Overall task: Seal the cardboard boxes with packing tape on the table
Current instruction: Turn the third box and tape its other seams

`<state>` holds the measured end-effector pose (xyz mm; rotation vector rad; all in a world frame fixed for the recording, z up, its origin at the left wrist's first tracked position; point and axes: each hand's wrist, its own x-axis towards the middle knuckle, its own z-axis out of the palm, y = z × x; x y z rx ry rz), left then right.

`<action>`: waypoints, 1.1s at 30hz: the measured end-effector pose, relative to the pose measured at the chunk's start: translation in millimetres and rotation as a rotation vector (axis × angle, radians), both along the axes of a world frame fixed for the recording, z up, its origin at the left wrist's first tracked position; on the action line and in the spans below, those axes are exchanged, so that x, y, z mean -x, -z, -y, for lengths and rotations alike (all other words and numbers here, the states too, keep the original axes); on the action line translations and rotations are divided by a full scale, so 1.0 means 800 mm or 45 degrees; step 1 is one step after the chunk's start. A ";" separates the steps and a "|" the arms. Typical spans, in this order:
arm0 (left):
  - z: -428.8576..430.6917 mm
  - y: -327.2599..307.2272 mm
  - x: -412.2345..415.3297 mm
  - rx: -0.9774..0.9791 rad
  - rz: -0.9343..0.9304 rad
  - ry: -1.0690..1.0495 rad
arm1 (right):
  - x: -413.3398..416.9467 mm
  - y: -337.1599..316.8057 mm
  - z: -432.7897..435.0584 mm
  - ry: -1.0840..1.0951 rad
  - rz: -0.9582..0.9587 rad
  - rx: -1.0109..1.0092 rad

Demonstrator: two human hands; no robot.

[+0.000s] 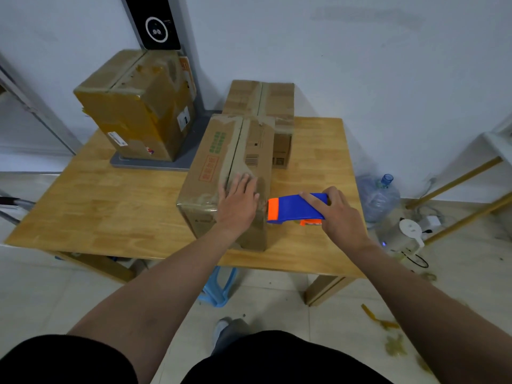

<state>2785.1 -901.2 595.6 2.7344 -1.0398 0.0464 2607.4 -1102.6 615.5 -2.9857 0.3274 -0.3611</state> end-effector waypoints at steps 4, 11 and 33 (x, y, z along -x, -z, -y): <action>0.035 0.002 0.007 0.033 -0.040 0.003 | 0.002 0.004 0.005 -0.013 -0.016 -0.020; 0.033 0.006 0.006 -0.041 0.033 -0.007 | 0.018 0.019 0.032 0.051 -0.021 -0.133; 0.030 0.002 0.004 -0.030 -0.091 0.035 | 0.010 0.026 0.028 0.130 -0.129 0.047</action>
